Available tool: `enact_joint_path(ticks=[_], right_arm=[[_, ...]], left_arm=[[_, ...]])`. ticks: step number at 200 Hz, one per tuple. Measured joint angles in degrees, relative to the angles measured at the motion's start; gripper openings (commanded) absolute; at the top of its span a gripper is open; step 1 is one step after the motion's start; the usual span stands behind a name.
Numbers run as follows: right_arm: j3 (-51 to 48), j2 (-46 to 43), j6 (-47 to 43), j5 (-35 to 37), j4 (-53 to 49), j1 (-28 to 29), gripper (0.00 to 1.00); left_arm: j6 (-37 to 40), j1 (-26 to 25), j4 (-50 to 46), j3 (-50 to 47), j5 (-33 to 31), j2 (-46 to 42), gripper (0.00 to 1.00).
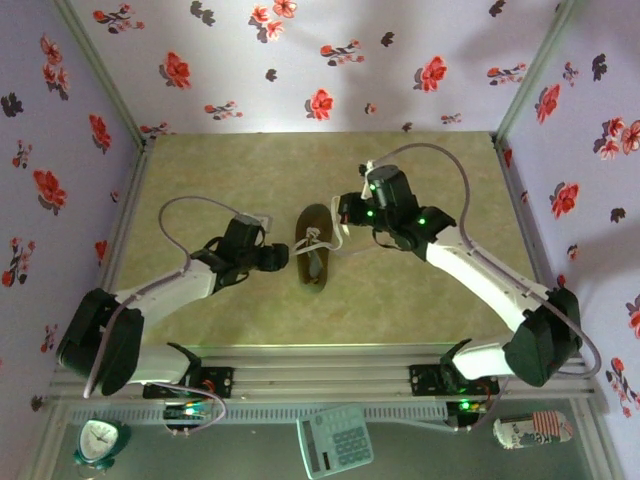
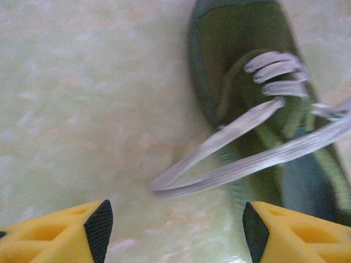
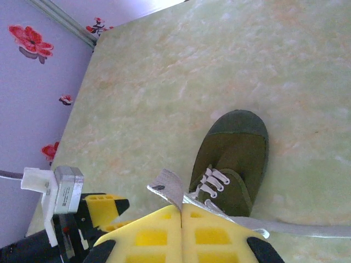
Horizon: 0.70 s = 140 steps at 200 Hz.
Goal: Tie the shoes
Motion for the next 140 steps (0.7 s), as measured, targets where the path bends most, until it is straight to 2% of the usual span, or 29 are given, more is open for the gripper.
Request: enact_joint_path(ticks=[73,104,140], right_arm=[[6.3,1.7,-2.8,-3.7,-2.2,-0.1,0.0],[7.8,1.2,-4.0,-5.4,-3.9,-0.6,0.0],[7.8,0.9,-3.9,-7.0,-5.1,-1.6,0.0]], left_arm=[[4.0,-1.5,6.4,9.9,10.2,0.3,0.7],[4.5,-2.1,8.7,12.5,15.7,2.7,0.7],[4.8,-3.3,9.7,15.1,18.9,6.5,0.71]])
